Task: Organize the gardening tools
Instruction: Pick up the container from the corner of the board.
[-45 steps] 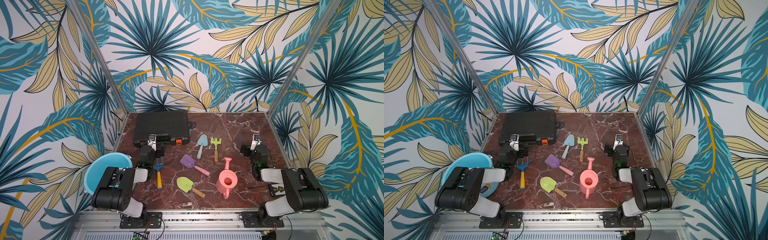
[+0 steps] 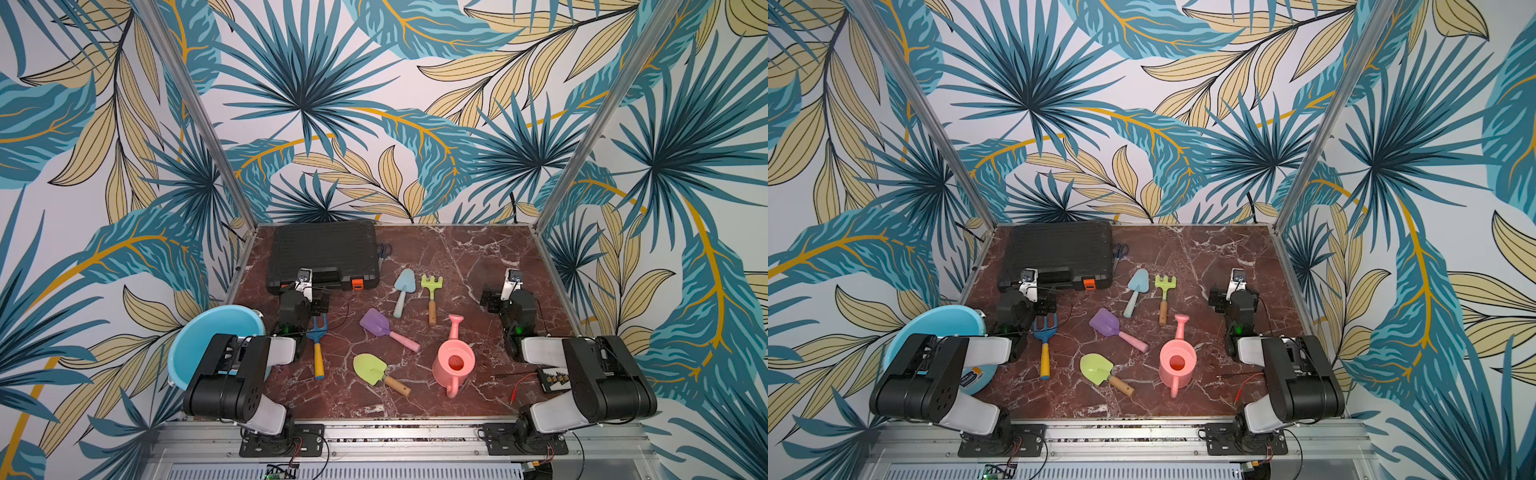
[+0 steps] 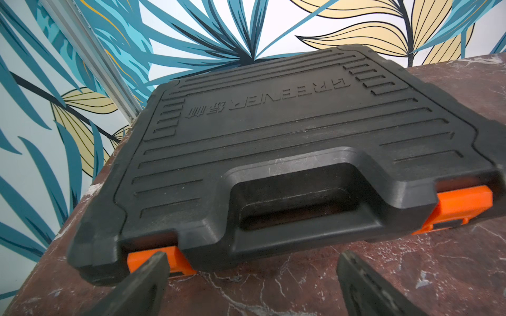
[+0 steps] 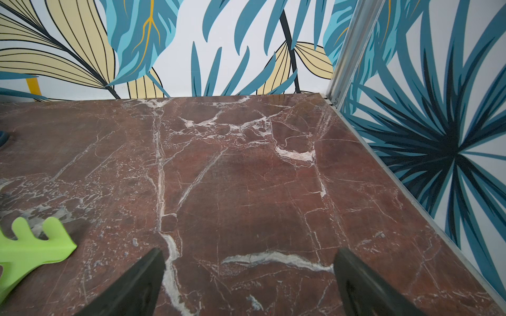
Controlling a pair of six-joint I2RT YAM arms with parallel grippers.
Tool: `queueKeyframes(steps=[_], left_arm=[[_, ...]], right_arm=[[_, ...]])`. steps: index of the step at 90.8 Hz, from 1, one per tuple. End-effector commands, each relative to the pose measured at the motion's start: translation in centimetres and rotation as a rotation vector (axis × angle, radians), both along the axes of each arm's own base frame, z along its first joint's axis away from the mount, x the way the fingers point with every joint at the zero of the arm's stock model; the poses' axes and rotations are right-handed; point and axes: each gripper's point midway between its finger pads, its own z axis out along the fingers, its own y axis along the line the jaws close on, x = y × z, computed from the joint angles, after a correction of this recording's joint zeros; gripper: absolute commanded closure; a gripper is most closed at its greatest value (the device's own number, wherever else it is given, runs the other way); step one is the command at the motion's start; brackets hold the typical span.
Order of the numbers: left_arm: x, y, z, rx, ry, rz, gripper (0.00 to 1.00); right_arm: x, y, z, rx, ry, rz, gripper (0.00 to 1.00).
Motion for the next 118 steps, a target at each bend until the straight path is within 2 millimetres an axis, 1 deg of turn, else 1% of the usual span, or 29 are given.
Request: queueKeyframes(steps=[1,23,35,39,52,57,58,62,64,67,68,70,73,74,77,79,80,83,87,90,94,96,98,100,102,108,112,115,118], left_arm=[[0.5,0.4,0.7,-0.005,-0.022,0.015,0.0],[0.6,0.4,0.7,-0.005,-0.024,0.015,0.0],[0.6,0.4,0.7,-0.005,-0.022,0.017,0.0],[0.6,0.0,0.7,-0.017,-0.022,-0.014,0.0],[0.6,0.1,0.9,-0.026,-0.026,-0.019,0.0],[0.7,0.2,1.4,-0.026,-0.009,-0.013,0.0],[0.7,0.2,1.9,-0.026,-0.014,-0.01,0.0],[0.8,0.6,2.5,-0.028,0.016,0.016,0.0],[0.7,1.1,2.9,-0.025,0.03,0.049,0.0],[0.9,1.7,4.0,-0.022,0.029,0.086,0.0],[0.9,1.9,4.5,-0.025,0.025,0.099,0.0],[0.8,2.3,4.8,-0.037,0.031,0.127,0.0],[0.8,3.0,6.1,-0.069,0.014,0.181,0.0],[0.6,3.3,6.2,-0.087,0.019,0.204,0.0],[0.5,4.0,7.5,-0.137,0.012,0.266,0.0],[0.3,4.3,7.9,-0.171,0.016,0.3,0.0],[0.2,4.4,8.5,-0.189,0.008,0.314,0.0],[0.0,4.5,9.9,-0.234,-0.003,0.335,0.0],[-0.3,4.5,11.7,-0.302,-0.013,0.355,0.0],[-0.7,4.5,13.1,-0.362,-0.026,0.373,0.0],[-1.5,4.8,14.0,-0.444,-0.02,0.424,0.0],[-1.9,4.9,14.7,-0.496,-0.023,0.451,0.0],[-2.3,4.9,15.1,-0.537,-0.022,0.465,0.0],[-2.4,4.7,16.0,-0.567,-0.032,0.452,0.0],[-2.6,4.2,16.9,-0.584,-0.043,0.42,0.0],[-3.2,2.9,19.1,-0.611,-0.069,0.324,0.0],[-3.9,2.5,20.0,-0.626,-0.078,0.297,0.0],[-4.6,2.4,20.6,-0.632,-0.088,0.286,0.0],[-5.4,2.5,20.7,-0.632,-0.078,0.293,0.0]], right_arm=[[-0.2,-0.1,-0.2,0.008,-0.007,-0.016,0.0],[0.0,0.4,-0.2,0.007,0.001,0.014,0.01],[0.0,0.3,-0.3,0.007,0.002,0.013,0.01],[0.0,0.3,-0.2,0.007,-0.001,0.013,0.0],[-0.1,0.3,-0.3,0.007,0.001,0.011,0.0],[-0.1,0.3,0.4,0.005,-0.014,0.014,0.01],[-0.1,0.4,0.4,0.003,-0.011,0.016,0.01],[-0.3,0.5,1.5,-0.002,-0.018,0.016,0.01],[-0.5,0.4,1.9,-0.004,-0.005,0.007,0.0],[-0.7,0.1,2.4,0.002,0.027,-0.016,0.01],[-0.6,-0.1,3.0,0.01,0.022,-0.031,0.01],[-0.9,-0.6,3.3,0.025,0.05,-0.064,0.01],[-1.3,-1.2,4.6,0.07,0.053,-0.124,0.0],[-1.5,-1.4,4.6,0.084,0.066,-0.138,0.0],[-2.0,-1.5,5.7,0.123,0.068,-0.161,0.01],[-2.3,-1.4,6.7,0.14,0.054,-0.157,0.0],[-2.4,-1.4,7.2,0.15,0.045,-0.157,0.0],[-2.9,-1.4,8.8,0.211,-0.004,-0.179,0.01],[-3.8,-1.8,10.0,0.323,-0.049,-0.229,0.01],[-4.4,-1.6,11.0,0.384,-0.069,-0.232,0.01],[-5.3,-1.4,12.3,0.458,-0.102,-0.238,0.0],[-5.8,-1.6,12.2,0.501,-0.097,-0.267,0.0],[-6.5,-1.8,12.5,0.549,-0.11,-0.297,0.01],[-6.9,-1.9,12.8,0.585,-0.125,-0.31,0.01],[-7.2,-1.7,13.2,0.604,-0.134,-0.298,0.0],[-7.3,0.1,14.6,0.622,-0.144,-0.178,0.0],[-7.4,0.9,14.8,0.636,-0.136,-0.127,0.01],[-7.5,1.5,14.6,0.647,-0.122,-0.099,0.0],[-7.5,2.1,14.4,0.658,-0.102,-0.067,0.01]])
